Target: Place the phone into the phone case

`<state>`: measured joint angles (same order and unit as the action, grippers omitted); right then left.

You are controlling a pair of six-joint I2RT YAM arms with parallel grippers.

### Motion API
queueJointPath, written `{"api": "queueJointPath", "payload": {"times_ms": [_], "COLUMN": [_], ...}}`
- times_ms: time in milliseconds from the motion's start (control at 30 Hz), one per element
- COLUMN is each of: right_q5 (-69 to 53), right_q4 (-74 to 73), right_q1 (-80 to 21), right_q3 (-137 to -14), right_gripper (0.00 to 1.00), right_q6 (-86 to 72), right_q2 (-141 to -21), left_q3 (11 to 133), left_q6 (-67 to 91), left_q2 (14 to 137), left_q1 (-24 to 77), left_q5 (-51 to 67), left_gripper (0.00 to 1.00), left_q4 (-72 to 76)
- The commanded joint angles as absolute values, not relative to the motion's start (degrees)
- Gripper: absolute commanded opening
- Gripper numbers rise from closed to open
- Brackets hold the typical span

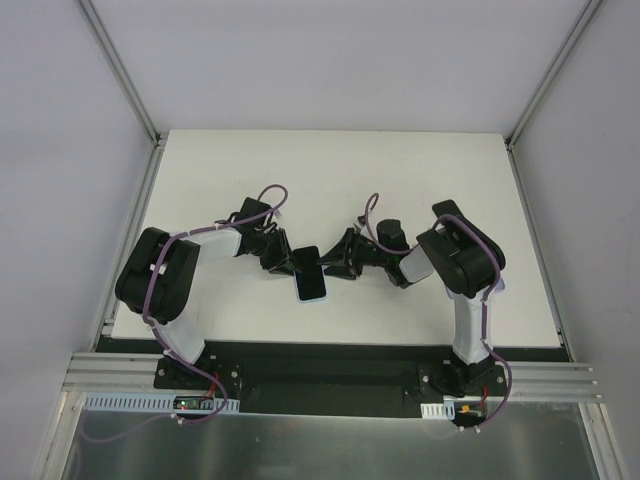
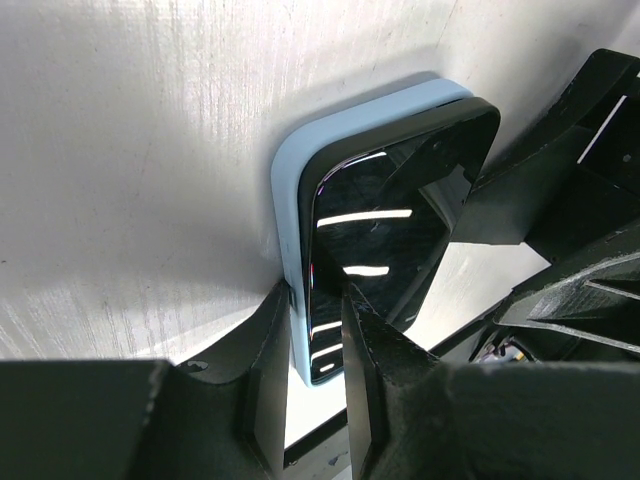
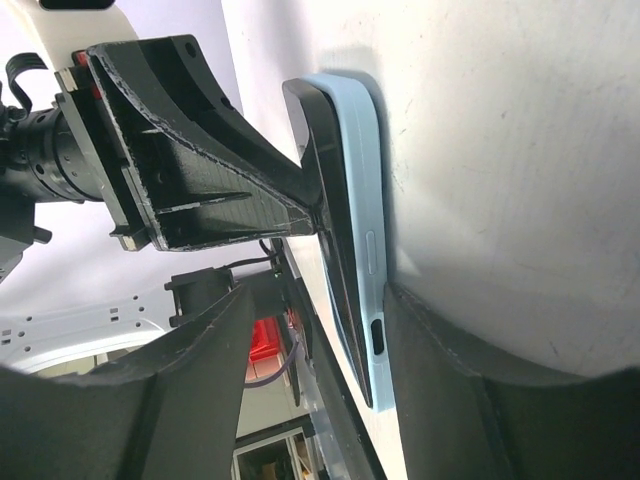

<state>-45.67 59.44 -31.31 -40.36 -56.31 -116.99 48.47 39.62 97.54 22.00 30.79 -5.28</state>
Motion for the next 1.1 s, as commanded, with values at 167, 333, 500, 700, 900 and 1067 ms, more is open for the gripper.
{"api": "queueJointPath", "payload": {"times_ms": [167,333,500,700,900,1067], "right_q5": [-52.56,-52.73,-53.88,-53.35,-53.44,-53.61], "right_q4": [76.73,77.60,85.94,87.54,87.71,87.72], "right_q1": [-34.80,-34.72,-34.63,-34.72,-34.80,-34.89], "right_q3": [-42.80,-42.80,-43.85,-44.03,-44.38,-45.00], "right_gripper": [0.54,0.54,0.53,0.52,0.52,0.52], "right_q6": [-61.08,-61.17,-67.40,-68.38,-68.64,-69.26], "right_q2": [-116.02,-116.63,-118.82,-120.58,-120.67,-121.29], "left_q3": [46.67,46.58,46.23,45.70,45.53,45.35], "left_q6": [42.28,42.28,42.45,42.98,42.98,43.42], "left_q2": [97.47,97.38,97.65,97.03,97.29,97.82], "left_q1": [24.43,24.43,24.43,24.43,24.43,24.43], "left_q5": [39.99,40.08,41.13,43.15,43.59,44.30], "left_gripper": [0.04,0.04,0.04,0.04,0.04,0.04], "left_q4": [2.81,3.43,5.01,8.00,8.88,9.75]}}
